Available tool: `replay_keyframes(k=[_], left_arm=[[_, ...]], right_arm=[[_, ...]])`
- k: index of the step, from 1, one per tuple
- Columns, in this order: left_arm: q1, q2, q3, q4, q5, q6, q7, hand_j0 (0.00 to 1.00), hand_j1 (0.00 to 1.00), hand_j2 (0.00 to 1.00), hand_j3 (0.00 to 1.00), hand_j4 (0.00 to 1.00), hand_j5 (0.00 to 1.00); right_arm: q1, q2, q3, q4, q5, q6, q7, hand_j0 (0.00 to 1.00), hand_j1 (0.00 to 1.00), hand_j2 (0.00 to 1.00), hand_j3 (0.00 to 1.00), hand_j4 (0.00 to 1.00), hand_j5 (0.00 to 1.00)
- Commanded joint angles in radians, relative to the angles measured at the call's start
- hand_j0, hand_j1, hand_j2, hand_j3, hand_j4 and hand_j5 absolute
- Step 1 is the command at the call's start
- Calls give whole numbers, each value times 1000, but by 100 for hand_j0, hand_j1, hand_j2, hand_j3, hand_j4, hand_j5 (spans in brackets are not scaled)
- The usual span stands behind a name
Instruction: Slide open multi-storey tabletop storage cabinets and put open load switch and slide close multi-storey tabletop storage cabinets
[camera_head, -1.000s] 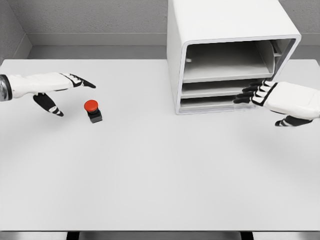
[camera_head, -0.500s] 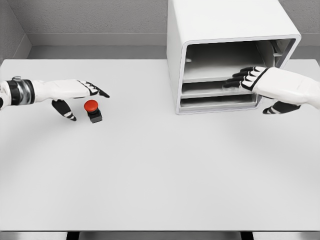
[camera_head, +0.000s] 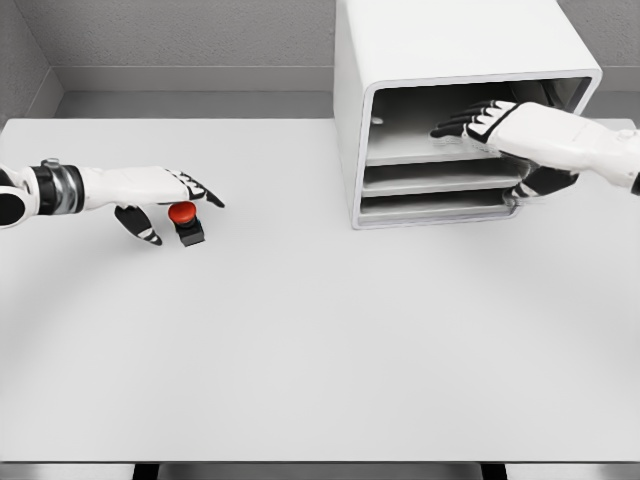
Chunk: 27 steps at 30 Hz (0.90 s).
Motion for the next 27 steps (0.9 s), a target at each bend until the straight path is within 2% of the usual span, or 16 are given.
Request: replay_keyframes(k=[1, 5, 8, 10, 12, 19, 27], left_arm=[[-2, 0, -2, 0, 4, 3, 0, 91, 91, 91, 91, 91, 91], [0, 0, -3, -2, 3, 3, 0, 87, 87, 87, 87, 87, 87], [0, 0, -10, -3, 3, 3, 0, 75, 75, 75, 75, 75, 75], [0, 0, -13, -3, 3, 3, 0, 64, 64, 64, 64, 64, 64], [0, 0, -13, -3, 3, 3, 0, 60, 60, 60, 60, 60, 60], [0, 2, -17, -8, 3, 3, 0, 48, 48, 48, 48, 48, 48], [-9, 10, -17, -11, 4, 3, 0, 38, 38, 38, 38, 38, 38]], right_arm=[[-2, 42, 64, 52, 1, 5, 0, 100, 100, 100, 100, 100, 100], [-9, 57, 95, 79, 3, 4, 0, 100, 100, 100, 100, 100, 100], [-32, 80, 95, 118, 3, 5, 0, 100, 100, 100, 100, 100, 100], [-40, 91, 95, 121, 3, 47, 0, 100, 100, 100, 100, 100, 100], [-45, 97, 103, 121, 3, 48, 0, 100, 100, 100, 100, 100, 100], [-75, 111, 137, 136, 7, 185, 0, 100, 100, 100, 100, 100, 100], [-86, 120, 155, 141, 81, 200, 0, 100, 100, 100, 100, 100, 100]])
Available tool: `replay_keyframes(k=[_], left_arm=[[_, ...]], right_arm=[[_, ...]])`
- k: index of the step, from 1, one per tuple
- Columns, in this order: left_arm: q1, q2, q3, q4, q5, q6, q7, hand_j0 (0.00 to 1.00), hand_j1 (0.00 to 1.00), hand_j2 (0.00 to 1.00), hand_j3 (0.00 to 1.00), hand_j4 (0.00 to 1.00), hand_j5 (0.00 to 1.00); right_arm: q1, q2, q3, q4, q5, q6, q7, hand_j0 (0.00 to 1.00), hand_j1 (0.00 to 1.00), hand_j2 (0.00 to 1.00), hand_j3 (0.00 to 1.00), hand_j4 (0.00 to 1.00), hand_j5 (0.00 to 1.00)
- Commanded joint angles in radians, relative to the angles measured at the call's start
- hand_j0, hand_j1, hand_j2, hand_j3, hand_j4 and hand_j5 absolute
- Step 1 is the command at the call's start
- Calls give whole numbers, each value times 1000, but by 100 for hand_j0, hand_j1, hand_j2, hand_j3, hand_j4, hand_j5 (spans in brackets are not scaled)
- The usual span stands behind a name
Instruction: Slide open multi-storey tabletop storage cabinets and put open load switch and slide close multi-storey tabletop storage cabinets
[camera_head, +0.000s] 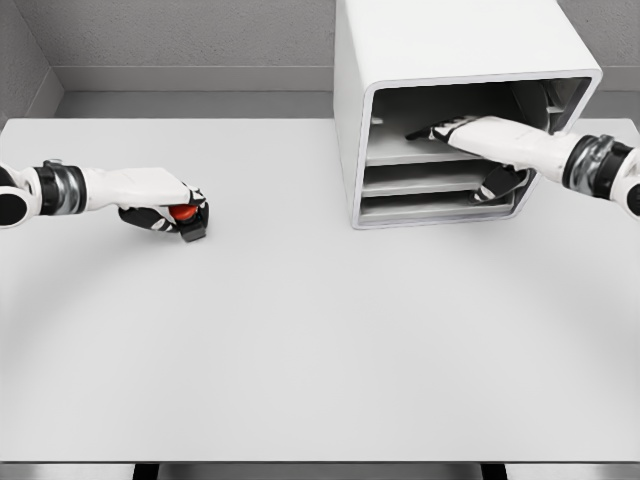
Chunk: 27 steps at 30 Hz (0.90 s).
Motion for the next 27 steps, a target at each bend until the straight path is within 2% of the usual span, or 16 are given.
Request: replay_keyframes(k=[1, 5, 9, 14, 18, 27], left_arm=[[0, 6, 1, -2, 8, 2, 1, 38, 38, 38, 38, 38, 38], [-8, 23, 2, -8, 11, 2, 1, 38, 38, 38, 38, 38, 38], [-12, 84, 2, -70, 21, 2, 1, 38, 38, 38, 38, 38, 38], [-14, 115, 2, -73, 40, 2, 1, 38, 38, 38, 38, 38, 38], [-12, 161, 2, -122, 62, 2, 1, 38, 38, 38, 38, 38, 38], [-12, 195, 2, -146, 74, 2, 1, 38, 38, 38, 38, 38, 38]], right_arm=[[2, -4, 4, 0, 15, 5, 0, 100, 100, 100, 100, 100, 100], [14, -12, 4, -22, 22, -4, 0, 100, 100, 100, 100, 100, 100], [37, -53, 2, -66, 23, -16, 0, 100, 100, 100, 100, 100, 100], [54, -114, -4, -108, 25, -40, 0, 100, 100, 100, 100, 100, 100], [61, -136, -10, -112, 25, -63, 0, 100, 100, 100, 100, 100, 100], [91, -170, -27, -152, 25, -89, 0, 100, 100, 100, 100, 100, 100]])
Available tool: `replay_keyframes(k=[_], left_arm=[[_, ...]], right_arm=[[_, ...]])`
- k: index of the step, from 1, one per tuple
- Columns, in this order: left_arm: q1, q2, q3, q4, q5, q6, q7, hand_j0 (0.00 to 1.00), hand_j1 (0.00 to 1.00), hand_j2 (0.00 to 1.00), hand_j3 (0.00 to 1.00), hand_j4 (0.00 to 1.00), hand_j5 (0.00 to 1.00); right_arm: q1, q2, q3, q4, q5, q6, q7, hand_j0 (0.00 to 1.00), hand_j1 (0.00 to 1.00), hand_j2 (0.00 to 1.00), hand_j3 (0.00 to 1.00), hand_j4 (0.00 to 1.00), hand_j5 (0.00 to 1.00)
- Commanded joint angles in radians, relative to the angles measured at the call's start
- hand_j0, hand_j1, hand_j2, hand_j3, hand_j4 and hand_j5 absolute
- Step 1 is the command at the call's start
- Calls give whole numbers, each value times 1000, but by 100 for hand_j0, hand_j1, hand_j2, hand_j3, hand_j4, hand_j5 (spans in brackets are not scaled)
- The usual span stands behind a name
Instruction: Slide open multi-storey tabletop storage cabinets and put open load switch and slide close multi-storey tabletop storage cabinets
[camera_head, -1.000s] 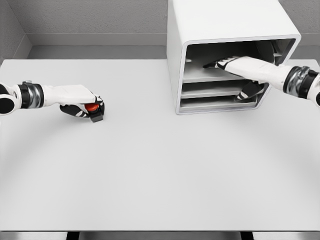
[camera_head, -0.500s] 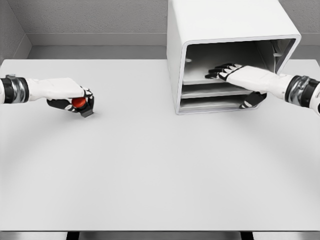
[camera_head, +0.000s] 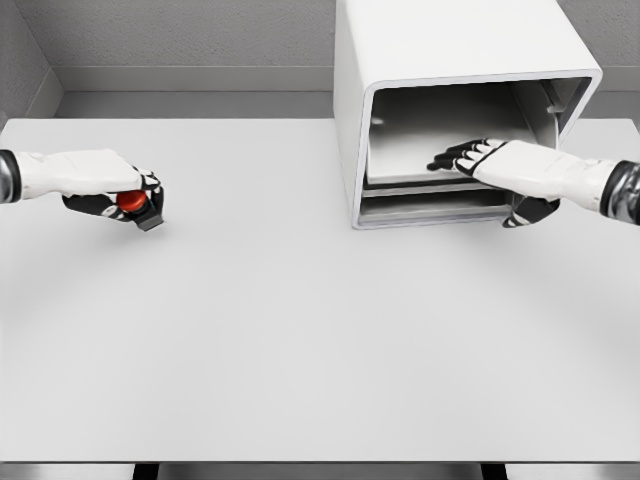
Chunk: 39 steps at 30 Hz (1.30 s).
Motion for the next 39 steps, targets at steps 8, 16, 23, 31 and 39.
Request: replay_keyframes(k=[8, 16, 23, 31, 39], left_arm=[[5, 50, 1, -46, 18, 3, 0, 38, 38, 38, 38, 38, 38], [3, 64, 1, -46, 25, 3, 0, 38, 38, 38, 38, 38, 38], [3, 78, 1, -60, 27, 3, 0, 38, 38, 38, 38, 38, 38], [5, 79, 1, -60, 31, 3, 0, 38, 38, 38, 38, 38, 38], [5, 79, 1, -60, 31, 3, 0, 38, 38, 38, 38, 38, 38]], right_arm=[[58, -43, -76, -31, -4, -54, 1, 100, 100, 100, 100, 100, 100], [100, -46, -105, -53, -4, -79, 1, 100, 100, 100, 100, 100, 100], [146, -87, -141, -74, -2, -112, 1, 100, 100, 100, 100, 100, 100], [213, -117, -210, -91, -4, -152, 1, 100, 100, 100, 100, 100, 100], [252, -124, -228, -99, -4, -172, 1, 100, 100, 100, 100, 100, 100]])
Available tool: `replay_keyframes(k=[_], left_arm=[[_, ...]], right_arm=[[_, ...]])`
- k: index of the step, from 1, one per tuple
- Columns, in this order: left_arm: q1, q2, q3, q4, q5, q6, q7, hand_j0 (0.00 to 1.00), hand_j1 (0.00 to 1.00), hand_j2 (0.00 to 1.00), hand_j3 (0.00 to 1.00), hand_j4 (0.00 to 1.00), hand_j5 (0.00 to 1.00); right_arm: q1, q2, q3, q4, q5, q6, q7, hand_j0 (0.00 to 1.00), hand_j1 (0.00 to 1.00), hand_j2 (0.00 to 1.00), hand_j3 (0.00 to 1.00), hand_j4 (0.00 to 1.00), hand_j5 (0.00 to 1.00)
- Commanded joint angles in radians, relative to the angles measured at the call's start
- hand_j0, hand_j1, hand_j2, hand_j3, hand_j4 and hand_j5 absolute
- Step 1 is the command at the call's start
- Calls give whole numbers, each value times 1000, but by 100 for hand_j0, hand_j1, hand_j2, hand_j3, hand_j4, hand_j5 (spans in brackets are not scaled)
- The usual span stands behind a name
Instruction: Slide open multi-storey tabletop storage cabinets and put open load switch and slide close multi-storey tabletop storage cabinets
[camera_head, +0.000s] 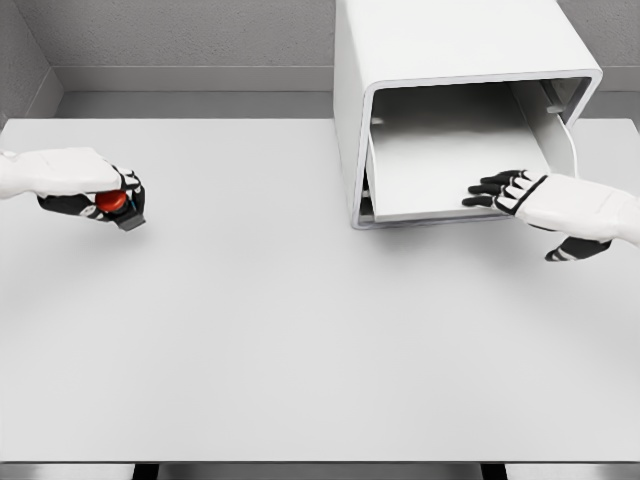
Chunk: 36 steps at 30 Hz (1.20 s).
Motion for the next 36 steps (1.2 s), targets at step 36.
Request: replay_keyframes(k=[36], left_arm=[[-44, -16, -1, -126, 90, 2, 1, 36, 36, 36, 36, 36, 36]], right_arm=[[49, -10, -202, -33, -112, -117, 10, 100, 100, 100, 100, 100, 100]])
